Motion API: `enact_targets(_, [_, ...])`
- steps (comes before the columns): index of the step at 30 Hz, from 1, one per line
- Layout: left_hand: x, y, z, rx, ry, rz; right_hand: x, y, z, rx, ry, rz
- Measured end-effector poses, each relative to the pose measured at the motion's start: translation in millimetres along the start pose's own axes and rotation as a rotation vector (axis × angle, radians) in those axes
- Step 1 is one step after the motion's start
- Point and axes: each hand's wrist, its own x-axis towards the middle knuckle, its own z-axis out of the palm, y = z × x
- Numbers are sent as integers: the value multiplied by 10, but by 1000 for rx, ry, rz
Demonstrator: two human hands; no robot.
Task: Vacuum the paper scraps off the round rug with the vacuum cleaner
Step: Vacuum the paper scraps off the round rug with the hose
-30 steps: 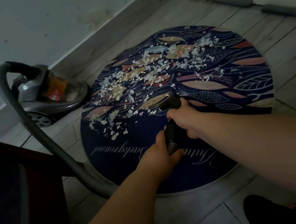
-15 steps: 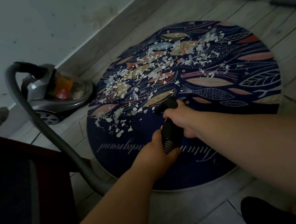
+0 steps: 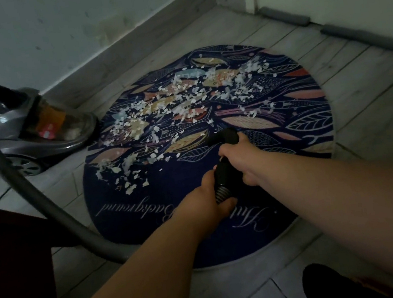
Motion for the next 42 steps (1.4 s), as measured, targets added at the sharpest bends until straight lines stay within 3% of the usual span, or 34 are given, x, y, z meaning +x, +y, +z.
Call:
enact_targets(8, [212, 256, 111, -40, -16, 121, 96, -45, -387, 76, 81, -8])
enact_targets(20, [416, 565, 178, -32, -53, 245, 43, -133, -879, -8, 298, -30])
enact_targets(28, [592, 825, 229, 6, -80, 301, 37, -161, -1152, 149, 337, -71])
enact_targets(42, [831, 840, 236, -69, -105, 281, 162, -271, -1220, 194, 327, -116])
